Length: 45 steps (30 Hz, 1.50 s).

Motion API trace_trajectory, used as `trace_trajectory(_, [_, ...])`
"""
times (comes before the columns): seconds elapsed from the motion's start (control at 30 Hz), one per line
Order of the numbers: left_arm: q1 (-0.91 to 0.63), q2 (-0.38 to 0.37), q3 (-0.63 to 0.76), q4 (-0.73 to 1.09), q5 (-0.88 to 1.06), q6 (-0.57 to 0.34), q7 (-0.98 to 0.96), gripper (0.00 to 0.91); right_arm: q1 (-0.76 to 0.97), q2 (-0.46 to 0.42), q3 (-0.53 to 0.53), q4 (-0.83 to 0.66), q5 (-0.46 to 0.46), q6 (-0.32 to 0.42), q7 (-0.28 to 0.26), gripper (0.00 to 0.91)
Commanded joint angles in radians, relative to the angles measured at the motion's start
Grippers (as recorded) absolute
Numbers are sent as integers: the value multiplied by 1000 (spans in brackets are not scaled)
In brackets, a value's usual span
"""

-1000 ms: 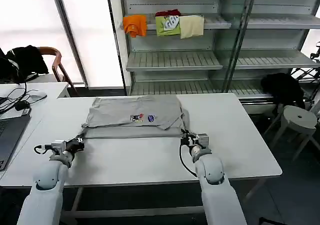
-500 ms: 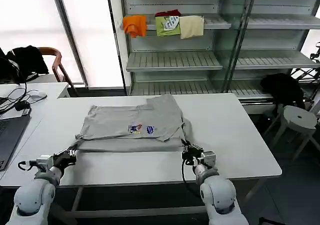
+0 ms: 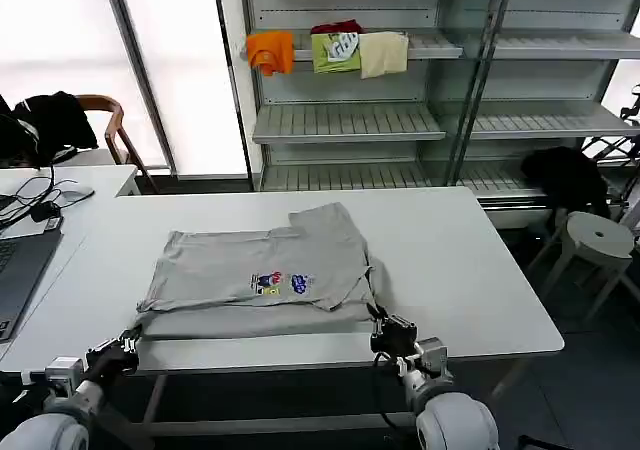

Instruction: Fold and organize the clothes.

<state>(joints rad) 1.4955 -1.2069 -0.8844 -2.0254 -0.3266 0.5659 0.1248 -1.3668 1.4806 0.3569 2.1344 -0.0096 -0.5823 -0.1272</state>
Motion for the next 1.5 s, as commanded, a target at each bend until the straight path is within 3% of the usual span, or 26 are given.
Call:
trace_trajectory(0.03, [76,-10,-21,-61,-12,3,-3,907,-61,-9,-7,52,-35,0,-8,907])
trace_trajectory(0.17, [81,-17,4,-57,-5,6,-30,907,-74,5,-3,51,-72,2,-25,907])
trace_trajectory(0.33, [64,-32,14,-54,8,3,-64,907,-81,27,15,64,-98,3,-7,907])
trace_trajectory(0.43, [42,-34,-1,-54,53,-42,-74,907,-75,36,57,92,-103,4,-4,907])
trace_trajectory(0.7, [-155,-34,20,9,67,-106,-48,907,106,63,71,60,-86,2,28,907])
trace_trajectory(0.8, [-288,-48,77,90,47,-96,-33,907,239,94,32,-35,-83,1,31,907])
trace_trajectory(0.9, [-418,-44,116,196,22,-48,-26,907,409,102,5,-222,-63,-1,48,907])
trace_trajectory(0.97, [-514,-27,138,293,19,-31,-1,907,553,101,-14,-344,-4,-1,61,907])
trace_trajectory(1.23, [-764,-18,246,620,86,-107,38,907,813,172,2,-756,-15,8,19,907])
trace_trajectory(1.37, [-836,-32,265,732,123,-115,60,907,920,177,16,-986,-15,130,-42,907])
trace_trajectory(1.5, [-899,-40,266,811,184,-115,79,907,992,177,12,-1195,-39,229,-55,907])
